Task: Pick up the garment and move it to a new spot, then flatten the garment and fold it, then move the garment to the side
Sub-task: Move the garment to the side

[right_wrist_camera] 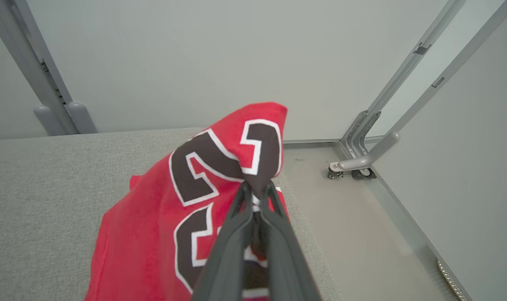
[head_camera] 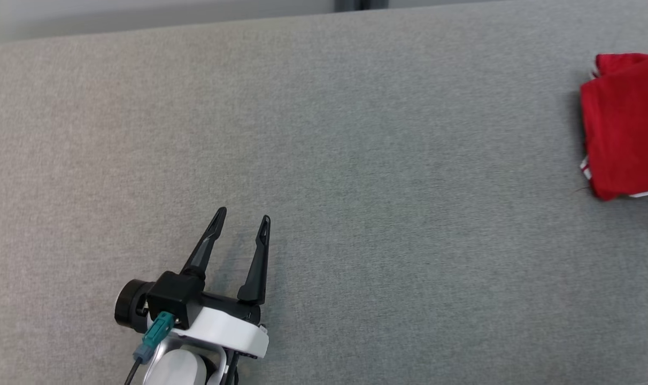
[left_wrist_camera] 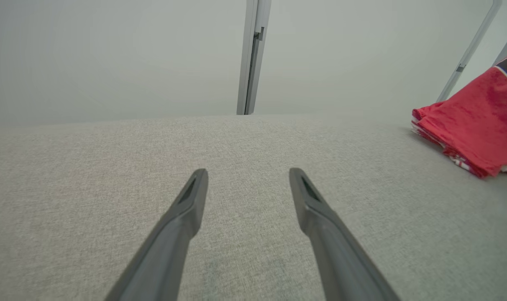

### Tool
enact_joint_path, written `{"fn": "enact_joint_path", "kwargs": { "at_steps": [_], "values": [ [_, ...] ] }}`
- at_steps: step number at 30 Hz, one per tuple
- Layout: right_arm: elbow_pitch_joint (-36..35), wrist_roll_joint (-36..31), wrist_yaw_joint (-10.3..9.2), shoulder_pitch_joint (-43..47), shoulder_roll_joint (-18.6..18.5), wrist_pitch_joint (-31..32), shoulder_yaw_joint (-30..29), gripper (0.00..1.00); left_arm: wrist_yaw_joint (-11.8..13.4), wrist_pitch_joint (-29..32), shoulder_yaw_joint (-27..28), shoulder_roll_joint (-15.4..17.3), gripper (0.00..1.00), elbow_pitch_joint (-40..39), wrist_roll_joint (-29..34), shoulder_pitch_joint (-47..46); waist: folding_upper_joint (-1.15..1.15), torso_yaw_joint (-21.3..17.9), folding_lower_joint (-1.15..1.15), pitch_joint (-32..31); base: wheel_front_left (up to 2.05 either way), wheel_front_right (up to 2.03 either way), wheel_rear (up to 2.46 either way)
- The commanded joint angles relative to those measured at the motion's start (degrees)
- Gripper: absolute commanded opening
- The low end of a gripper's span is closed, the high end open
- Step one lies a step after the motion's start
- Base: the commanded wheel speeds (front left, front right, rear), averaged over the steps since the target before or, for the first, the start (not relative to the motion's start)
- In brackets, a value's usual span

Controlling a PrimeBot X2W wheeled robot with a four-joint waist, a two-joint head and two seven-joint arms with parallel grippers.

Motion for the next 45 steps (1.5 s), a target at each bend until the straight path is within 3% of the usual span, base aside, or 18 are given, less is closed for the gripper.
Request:
{"fn": "enact_joint_path", "kwargs": {
  "at_steps": [1,15,23,24,25,26,45],
  "values": [
    [1.23,-2.31,0.02,-0.98,-1.62,-1.18,-0.98,0.00,-0.02,-0.06,0.24,0.21,1.00,-0.32,0.50,-1.12,0.00,1.47,0.00,1.75,0.00,0.00,0.00],
    [8.25,-20.65,0.01,-3.32,-7.05,-3.69,-7.33,0.00,0.00,-0.06,0.07,0.19,1.00,-1.36,1.17,-3.29,0.00,4.88,0.00,7.84,0.00,0.00,0.00],
    [8.30,-29.96,0.01,-4.78,-7.15,-5.21,-11.09,0.00,-0.16,-0.06,0.11,0.19,1.00,-1.58,1.44,-4.13,0.00,5.49,0.00,10.20,0.00,0.00,0.00],
    [7.87,-31.10,0.01,-4.91,-7.24,-5.88,-11.78,0.09,-0.19,-0.06,0.09,0.18,1.00,-1.51,1.49,-4.15,0.00,5.52,0.00,10.42,0.00,0.00,0.00],
    [7.54,-32.27,0.01,-4.95,-7.26,-6.52,-12.57,0.46,-0.21,-0.06,0.03,0.19,1.00,-1.47,1.55,-4.23,0.00,5.56,0.00,10.60,0.00,0.00,0.00],
    [7.37,-33.32,0.01,-4.95,-6.84,-7.36,-13.15,0.99,-0.25,-0.06,0.04,0.18,1.00,-1.42,1.61,-4.40,0.00,5.58,0.00,10.75,0.00,0.00,0.00],
    [14.26,-40.75,0.01,-7.39,-1.30,-18.88,-15.53,1.00,-0.41,-0.06,0.52,0.20,1.00,0.02,1.97,-2.90,0.00,4.48,0.00,5.98,0.00,0.00,0.00]
  ]
}}
